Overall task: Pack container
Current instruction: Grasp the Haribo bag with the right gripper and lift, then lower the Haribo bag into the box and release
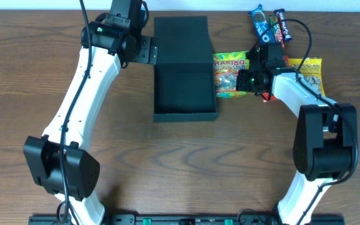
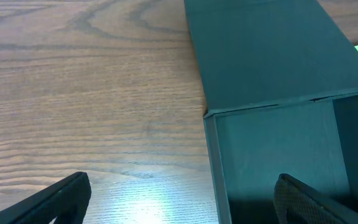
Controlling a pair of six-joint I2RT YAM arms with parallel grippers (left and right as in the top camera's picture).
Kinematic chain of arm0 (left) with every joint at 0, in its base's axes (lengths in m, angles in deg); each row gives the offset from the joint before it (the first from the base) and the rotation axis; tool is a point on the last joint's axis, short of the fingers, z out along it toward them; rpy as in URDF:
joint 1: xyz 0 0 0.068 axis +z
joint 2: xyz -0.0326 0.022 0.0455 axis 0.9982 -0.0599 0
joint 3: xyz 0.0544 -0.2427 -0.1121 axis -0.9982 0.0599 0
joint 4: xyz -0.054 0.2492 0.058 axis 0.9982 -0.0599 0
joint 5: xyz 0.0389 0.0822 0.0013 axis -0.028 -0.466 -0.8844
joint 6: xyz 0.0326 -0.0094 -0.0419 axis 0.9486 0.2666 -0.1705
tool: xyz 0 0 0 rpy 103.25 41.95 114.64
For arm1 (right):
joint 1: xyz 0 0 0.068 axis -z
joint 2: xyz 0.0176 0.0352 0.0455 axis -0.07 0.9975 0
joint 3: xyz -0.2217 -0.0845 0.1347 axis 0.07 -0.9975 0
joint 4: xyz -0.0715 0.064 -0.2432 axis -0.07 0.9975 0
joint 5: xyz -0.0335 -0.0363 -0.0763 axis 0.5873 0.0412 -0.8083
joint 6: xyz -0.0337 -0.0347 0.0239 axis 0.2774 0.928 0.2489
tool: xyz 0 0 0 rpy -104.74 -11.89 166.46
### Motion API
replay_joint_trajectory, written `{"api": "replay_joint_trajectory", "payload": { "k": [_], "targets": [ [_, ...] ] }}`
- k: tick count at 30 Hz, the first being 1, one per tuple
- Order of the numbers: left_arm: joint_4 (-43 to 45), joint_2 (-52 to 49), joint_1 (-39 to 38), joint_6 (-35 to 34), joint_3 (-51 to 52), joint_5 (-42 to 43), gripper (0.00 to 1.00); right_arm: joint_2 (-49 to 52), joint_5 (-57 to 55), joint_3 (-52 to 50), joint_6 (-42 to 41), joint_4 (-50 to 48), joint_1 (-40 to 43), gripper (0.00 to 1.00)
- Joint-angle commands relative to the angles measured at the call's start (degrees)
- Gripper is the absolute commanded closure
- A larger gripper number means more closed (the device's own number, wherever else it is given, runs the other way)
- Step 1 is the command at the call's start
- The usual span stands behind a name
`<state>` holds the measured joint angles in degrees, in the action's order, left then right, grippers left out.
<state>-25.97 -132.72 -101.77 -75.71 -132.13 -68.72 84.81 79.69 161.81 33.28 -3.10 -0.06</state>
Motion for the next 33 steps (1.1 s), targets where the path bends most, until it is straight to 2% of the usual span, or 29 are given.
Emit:
{"api": "replay_joint_trajectory", "payload": {
  "k": [1,9,15,20,26,33],
  "targets": [
    [0.02,-0.26,1.33,1.03,-0.39,0.02,0.05,-1.86,6.58,1.62,-4.0,0.87,0.07,0.99],
    [0.02,0.07,4.63,1.03,-2.8,0.0,0.05,-12.98,-1.7,5.64,-5.27,6.95,-0.09,0.99],
    [0.04,0.15,6.84,1.01,-4.35,0.0,0.05,-23.04,-1.77,6.51,-5.31,7.91,-1.36,0.98],
    [0.07,0.33,9.03,0.96,-4.39,0.0,0.05,-28.33,-0.04,6.51,-8.55,8.11,-6.38,0.99],
    [0.17,0.48,10.88,0.98,-4.39,0.0,0.05,-26.29,0.44,6.49,-14.84,9.77,-14.82,0.99],
    [1.16,0.48,11.19,0.98,-4.39,0.02,0.05,-17.94,-0.37,6.49,-24.35,7.78,-23.82,0.99]
  ]
}}
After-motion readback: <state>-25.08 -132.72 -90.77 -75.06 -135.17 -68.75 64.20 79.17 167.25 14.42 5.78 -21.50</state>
